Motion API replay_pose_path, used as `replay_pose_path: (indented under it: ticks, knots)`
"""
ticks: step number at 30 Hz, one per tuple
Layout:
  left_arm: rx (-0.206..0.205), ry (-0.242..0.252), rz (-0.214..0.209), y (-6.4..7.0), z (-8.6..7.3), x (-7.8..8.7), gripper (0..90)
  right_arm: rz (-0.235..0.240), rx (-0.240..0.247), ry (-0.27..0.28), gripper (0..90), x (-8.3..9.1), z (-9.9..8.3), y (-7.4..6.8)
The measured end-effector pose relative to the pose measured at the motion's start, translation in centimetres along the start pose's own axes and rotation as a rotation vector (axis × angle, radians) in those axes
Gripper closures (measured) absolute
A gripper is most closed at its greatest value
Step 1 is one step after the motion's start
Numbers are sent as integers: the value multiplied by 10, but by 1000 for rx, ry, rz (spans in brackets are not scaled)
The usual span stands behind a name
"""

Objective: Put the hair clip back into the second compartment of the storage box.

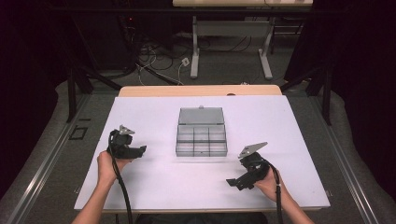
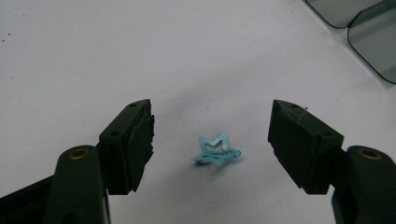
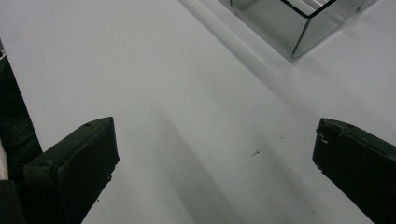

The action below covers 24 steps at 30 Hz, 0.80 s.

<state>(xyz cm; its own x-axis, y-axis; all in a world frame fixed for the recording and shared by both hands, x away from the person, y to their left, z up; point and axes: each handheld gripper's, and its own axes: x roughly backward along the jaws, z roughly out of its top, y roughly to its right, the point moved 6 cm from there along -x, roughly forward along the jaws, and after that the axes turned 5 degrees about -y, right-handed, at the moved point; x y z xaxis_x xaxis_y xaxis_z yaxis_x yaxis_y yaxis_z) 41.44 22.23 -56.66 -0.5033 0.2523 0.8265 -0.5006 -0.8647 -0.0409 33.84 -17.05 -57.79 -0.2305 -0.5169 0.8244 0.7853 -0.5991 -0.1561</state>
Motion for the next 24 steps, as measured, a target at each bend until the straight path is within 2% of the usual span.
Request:
replay_pose_path:
  ticks: [4, 6, 7, 9, 13, 14, 15, 18, 22, 24]
  knots:
    - [-38, -20, -8, 6, -2, -1, 359, -2, -1, 14, 0, -1, 1, 0]
    - [-55, -36, -1, 8, -4, -2, 381, 5, 0, -5, 0, -1, 0, 0]
    - [-77, -53, -5, 9, -5, -2, 391, 12, -4, -3, 0, -1, 1, -1]
    - [-82, -71, 7, 9, -7, -4, 417, 3, 2, -7, 0, -2, 0, 0]
    - [-34, -65, 10, 5, -9, -5, 483, 11, -4, -14, 0, -2, -1, -1]
    - [-29, -52, 17, 2, -9, -4, 498, 10, -3, -14, 0, -2, -1, -1]
    - [-5, -35, 22, 0, -8, -4, 517, 9, -3, -12, 0, -2, -1, -1]
    - [32, -32, 43, -7, -11, -6, 554, 5, 3, -14, 0, -3, -1, 0]
    - [74, -58, 9, -13, -16, -14, 571, 5, 1, -23, 0, -4, -1, 0]
    - [79, -58, -12, -11, -16, -16, 577, 5, 5, -21, 0, -4, -1, 0]
